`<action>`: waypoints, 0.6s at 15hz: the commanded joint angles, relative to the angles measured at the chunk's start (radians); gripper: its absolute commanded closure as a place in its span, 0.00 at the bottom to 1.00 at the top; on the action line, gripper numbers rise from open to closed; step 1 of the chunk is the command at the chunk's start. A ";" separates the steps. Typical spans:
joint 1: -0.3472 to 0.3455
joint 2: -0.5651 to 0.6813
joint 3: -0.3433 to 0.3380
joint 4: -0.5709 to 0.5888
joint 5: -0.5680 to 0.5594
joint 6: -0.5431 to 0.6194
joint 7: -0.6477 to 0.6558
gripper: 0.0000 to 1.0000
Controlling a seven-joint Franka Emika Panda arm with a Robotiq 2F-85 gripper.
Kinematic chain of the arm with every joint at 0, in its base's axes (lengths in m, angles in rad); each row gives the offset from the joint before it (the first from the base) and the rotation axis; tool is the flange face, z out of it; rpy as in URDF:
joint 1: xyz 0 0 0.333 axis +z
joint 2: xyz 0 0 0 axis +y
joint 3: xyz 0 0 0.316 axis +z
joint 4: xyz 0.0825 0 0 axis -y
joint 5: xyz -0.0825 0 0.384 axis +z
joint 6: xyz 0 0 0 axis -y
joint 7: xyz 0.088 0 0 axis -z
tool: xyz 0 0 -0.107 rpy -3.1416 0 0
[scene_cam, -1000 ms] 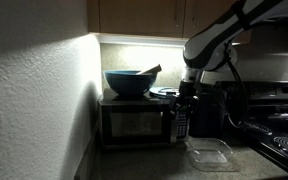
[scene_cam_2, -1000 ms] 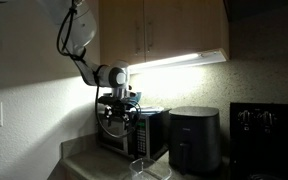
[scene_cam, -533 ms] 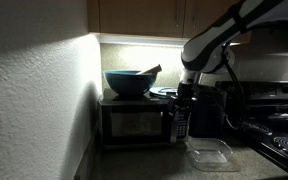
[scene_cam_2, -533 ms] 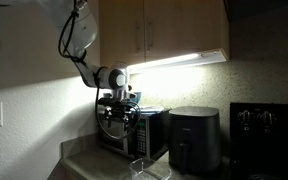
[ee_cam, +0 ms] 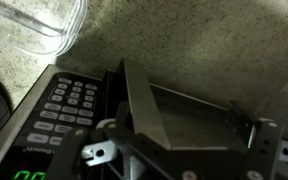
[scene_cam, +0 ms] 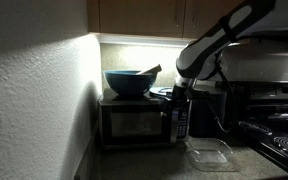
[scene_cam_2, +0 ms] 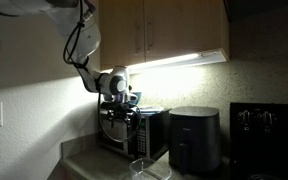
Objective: Fully open the microwave
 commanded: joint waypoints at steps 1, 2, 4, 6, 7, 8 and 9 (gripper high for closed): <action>-0.020 0.022 0.023 0.007 0.022 0.049 -0.019 0.02; -0.022 0.024 0.023 0.006 0.020 0.049 -0.021 0.27; -0.026 0.024 0.024 0.005 0.022 0.043 -0.022 0.31; -0.031 0.022 0.022 0.006 0.021 0.038 -0.017 0.44; -0.033 0.019 0.021 0.004 0.021 0.038 -0.014 0.52; -0.033 0.016 0.020 0.000 0.017 0.037 -0.007 0.58; -0.033 0.012 0.018 -0.004 0.011 0.030 0.005 0.63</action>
